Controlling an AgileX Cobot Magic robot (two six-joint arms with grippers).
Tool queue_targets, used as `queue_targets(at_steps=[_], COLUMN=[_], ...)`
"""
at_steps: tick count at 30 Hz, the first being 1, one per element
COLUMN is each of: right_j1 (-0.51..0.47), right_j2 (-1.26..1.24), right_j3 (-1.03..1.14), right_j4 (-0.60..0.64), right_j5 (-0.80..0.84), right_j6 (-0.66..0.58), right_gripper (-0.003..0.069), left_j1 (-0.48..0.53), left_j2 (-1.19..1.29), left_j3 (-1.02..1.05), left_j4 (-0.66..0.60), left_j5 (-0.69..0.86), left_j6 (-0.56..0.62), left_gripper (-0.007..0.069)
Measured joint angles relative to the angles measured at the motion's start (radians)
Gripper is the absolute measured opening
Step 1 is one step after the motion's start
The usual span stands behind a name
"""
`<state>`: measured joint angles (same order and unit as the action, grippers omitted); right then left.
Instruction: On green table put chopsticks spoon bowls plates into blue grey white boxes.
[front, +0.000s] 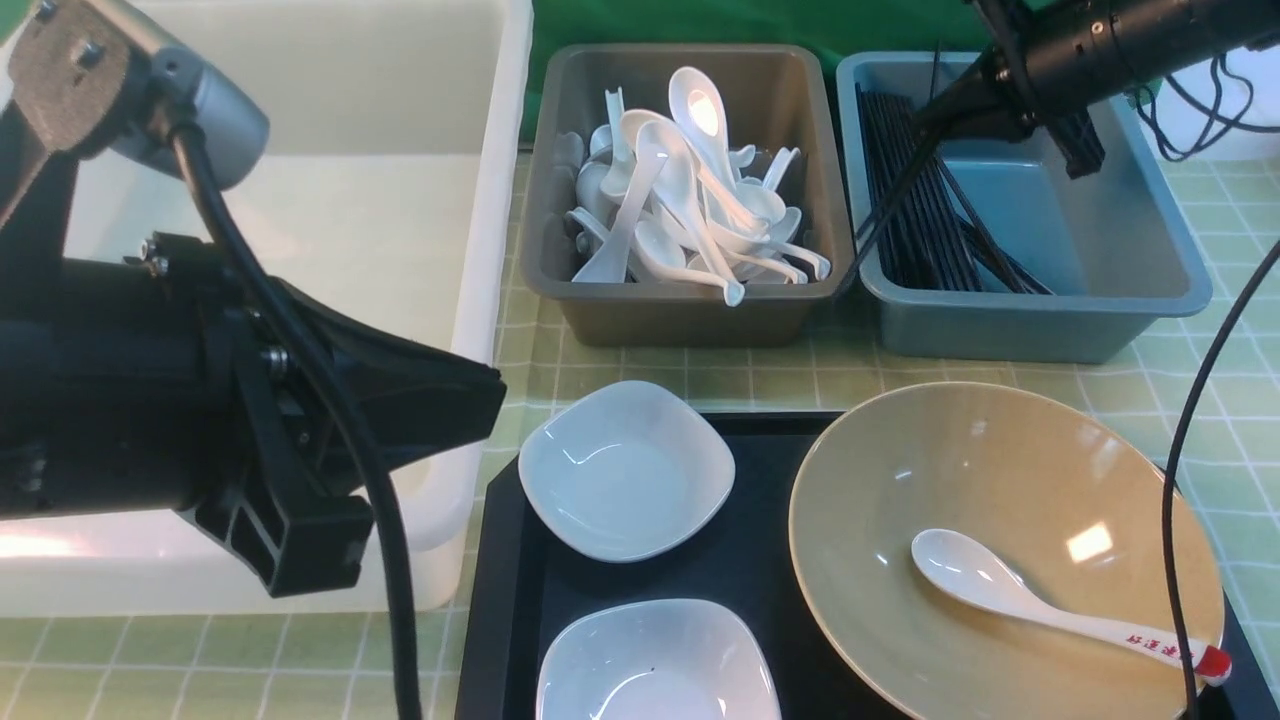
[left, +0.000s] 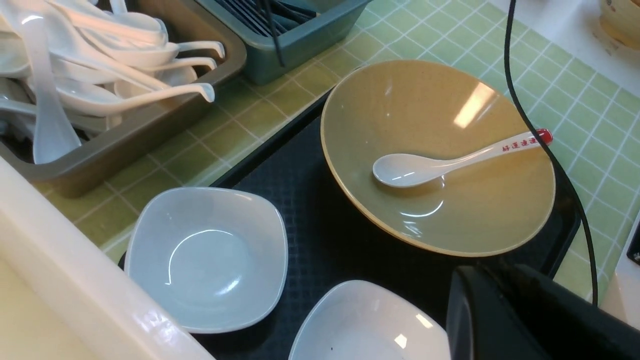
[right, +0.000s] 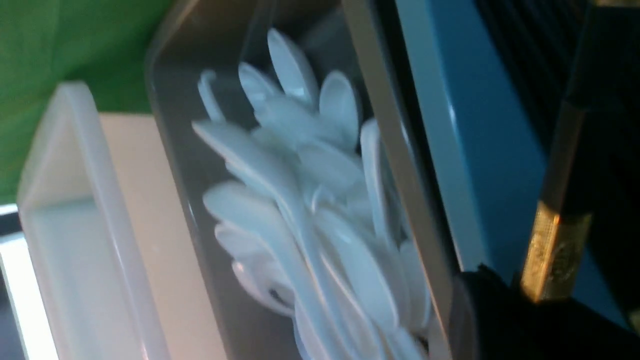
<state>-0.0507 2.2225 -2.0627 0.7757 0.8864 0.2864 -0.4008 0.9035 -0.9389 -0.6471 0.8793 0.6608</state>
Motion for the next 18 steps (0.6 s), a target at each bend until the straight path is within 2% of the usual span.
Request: queue_targets(at_steps=[8, 12, 14, 16, 18], right_j1=[-0.07, -0.082, -0.08, -0.077, -0.07], right_j2=[0.087, 0.093, 0.094, 0.095, 0.096], right_j3=[-0.144, -0.15, -0.15, -0.15, -0.15], right_j4=[0.0, -0.049, -0.14, -0.179, -0.208], right_j5=[-0.042, -0.033, -0.02, -0.016, -0.011], right_j6=[-0.01, -0.079, -0.136, -0.179, -0.264], right_gripper=[0.0078, 0.0104, 0.0136, 0.016, 0.0213], left_j1=[0.0, 0.0, 0.0, 0.0, 0.0], left_j2=[0.0, 0.0, 0.0, 0.0, 0.0], left_j3=[0.0, 0.0, 0.0, 0.0, 0.0], left_j4=[-0.003, -0.003, -0.003, -0.003, -0.003], left_j5=[-0.003, -0.003, -0.003, -0.003, -0.004], left_j6=[-0.014, -0.018, -0.018, -0.019, -0.019], left_gripper=[0.0, 0.0, 0.0, 0.0, 0.0])
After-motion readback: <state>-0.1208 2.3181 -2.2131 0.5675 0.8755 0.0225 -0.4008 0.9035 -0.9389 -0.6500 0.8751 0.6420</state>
